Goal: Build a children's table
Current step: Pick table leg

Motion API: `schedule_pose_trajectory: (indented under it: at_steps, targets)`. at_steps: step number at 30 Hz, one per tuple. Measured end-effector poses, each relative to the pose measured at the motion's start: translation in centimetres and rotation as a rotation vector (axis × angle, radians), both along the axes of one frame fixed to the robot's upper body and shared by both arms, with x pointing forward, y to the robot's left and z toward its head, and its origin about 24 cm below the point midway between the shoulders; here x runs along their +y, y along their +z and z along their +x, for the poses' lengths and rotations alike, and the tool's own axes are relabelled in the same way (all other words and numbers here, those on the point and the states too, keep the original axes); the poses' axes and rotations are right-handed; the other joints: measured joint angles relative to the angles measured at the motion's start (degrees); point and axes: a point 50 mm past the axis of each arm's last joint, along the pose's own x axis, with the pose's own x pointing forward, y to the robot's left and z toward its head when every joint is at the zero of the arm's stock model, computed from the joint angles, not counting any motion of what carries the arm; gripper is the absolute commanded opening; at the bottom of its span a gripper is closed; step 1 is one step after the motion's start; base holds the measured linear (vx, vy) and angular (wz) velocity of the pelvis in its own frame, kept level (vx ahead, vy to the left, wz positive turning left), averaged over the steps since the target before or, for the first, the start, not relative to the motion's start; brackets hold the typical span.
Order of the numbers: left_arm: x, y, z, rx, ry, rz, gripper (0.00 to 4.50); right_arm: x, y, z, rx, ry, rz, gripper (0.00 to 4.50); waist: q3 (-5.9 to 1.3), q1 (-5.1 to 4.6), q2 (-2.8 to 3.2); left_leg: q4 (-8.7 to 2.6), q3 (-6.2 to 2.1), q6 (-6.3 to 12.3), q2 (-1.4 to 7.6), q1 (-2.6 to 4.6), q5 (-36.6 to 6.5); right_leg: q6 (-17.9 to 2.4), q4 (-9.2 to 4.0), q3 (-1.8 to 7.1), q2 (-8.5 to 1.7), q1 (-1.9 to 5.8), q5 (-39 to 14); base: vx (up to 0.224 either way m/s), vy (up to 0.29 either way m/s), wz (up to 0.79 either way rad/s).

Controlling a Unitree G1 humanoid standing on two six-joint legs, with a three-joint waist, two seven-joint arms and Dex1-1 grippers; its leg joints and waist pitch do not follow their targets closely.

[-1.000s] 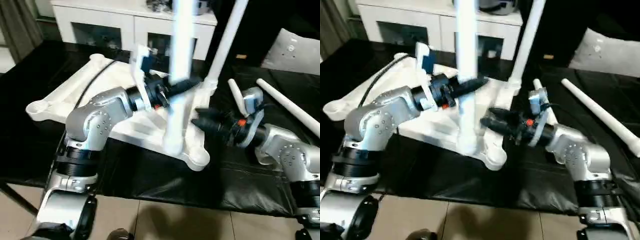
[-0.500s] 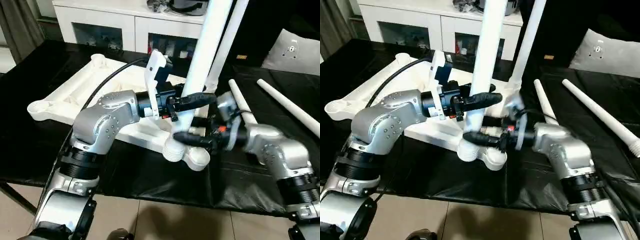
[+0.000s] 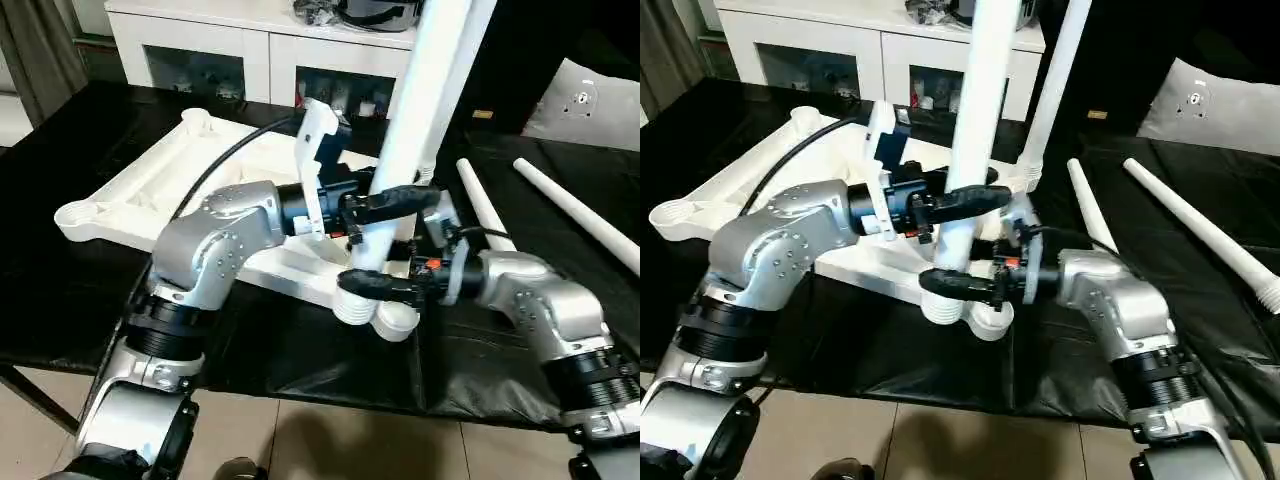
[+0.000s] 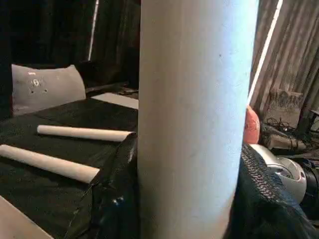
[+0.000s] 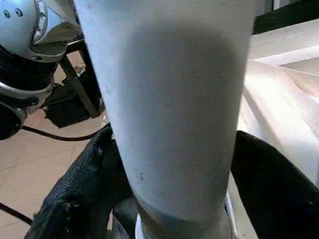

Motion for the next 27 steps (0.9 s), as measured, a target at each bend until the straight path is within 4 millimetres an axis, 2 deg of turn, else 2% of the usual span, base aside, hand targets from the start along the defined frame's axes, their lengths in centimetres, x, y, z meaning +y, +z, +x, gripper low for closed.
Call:
schedule_pose_trajectory:
  at_steps: [13, 27]
  targets:
    - [-0.31, -0.08, -0.07, 0.0, -0.006, -0.001, 1.82, -0.05, -0.2, 0.0, 0.009, 0.005, -0.003, 2.1, 0.0, -0.01, 0.0, 0.04, 0.0, 0.0, 0.01, 0.0, 0.0, -0.01, 0.04, 0.0, 0.0, 0.0, 0.0, 0.0, 0.0, 0.0]
    - [-0.81, -0.37, 0.08, 0.021, 0.024, -0.01, 1.82, -0.06, -0.36, 0.02, 0.015, 0.004, -0.004, 1.94, 0.01, -0.02, -0.07, 0.12, 0.0, 0.01, 0.02, 0.0, 0.0, -0.01, 0.07, 0.01, 0.0, 0.01, 0.0, 0.0, 0.0, 0.0]
